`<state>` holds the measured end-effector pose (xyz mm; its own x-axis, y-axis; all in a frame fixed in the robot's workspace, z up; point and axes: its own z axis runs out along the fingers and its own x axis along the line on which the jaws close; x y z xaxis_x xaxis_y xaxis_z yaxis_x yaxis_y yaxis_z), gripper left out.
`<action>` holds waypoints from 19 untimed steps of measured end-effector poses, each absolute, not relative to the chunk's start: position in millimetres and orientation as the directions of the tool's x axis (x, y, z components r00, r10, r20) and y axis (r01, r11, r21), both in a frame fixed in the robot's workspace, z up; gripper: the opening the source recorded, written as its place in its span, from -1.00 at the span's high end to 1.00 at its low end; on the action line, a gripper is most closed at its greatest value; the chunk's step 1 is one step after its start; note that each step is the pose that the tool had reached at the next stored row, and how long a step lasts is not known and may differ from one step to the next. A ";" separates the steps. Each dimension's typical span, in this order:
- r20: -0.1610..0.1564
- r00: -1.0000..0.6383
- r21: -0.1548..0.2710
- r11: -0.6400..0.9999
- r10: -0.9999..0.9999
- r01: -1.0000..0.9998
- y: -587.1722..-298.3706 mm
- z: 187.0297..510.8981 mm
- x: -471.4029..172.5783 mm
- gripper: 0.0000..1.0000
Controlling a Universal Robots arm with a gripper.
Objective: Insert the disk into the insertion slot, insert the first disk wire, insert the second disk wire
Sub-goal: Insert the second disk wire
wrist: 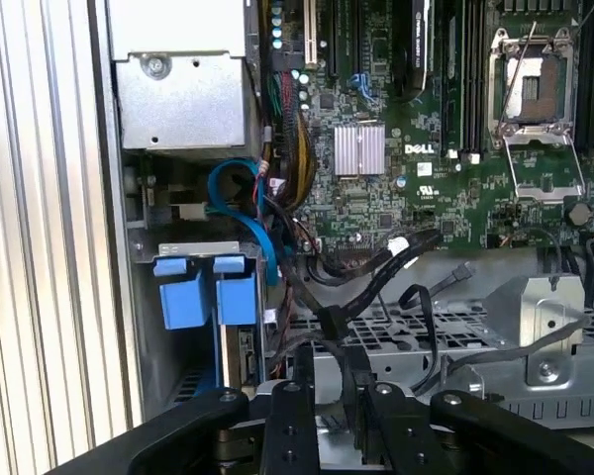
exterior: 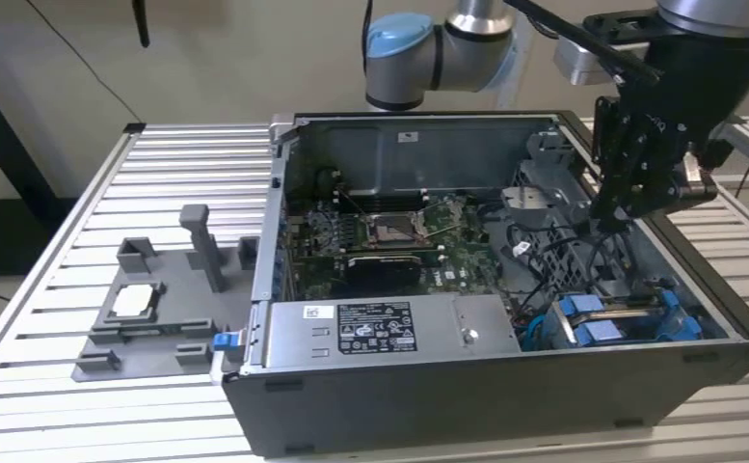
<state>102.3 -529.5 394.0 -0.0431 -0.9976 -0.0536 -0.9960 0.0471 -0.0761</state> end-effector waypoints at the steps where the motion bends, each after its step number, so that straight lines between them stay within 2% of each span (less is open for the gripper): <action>1: -0.052 -0.043 -0.087 0.047 -0.998 -0.995 -528.2 394.0 100.3 0.47; 6: -0.023 -0.041 -0.118 0.044 -0.999 -0.992 -521.8 394.0 92.4 0.47; 9: 0.009 -0.039 -0.123 0.037 -0.999 -0.992 -519.3 394.0 89.3 0.47; 14: 0.035 -0.032 -0.127 0.028 -0.999 -0.992 -507.9 394.0 84.8 0.47; 19: 0.077 -0.001 -0.127 -0.009 -0.997 -0.992 -505.5 394.0 81.8 0.47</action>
<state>81.8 -505.5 394.0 -0.0007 -0.9970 0.0773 -0.9918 -0.0091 -0.1273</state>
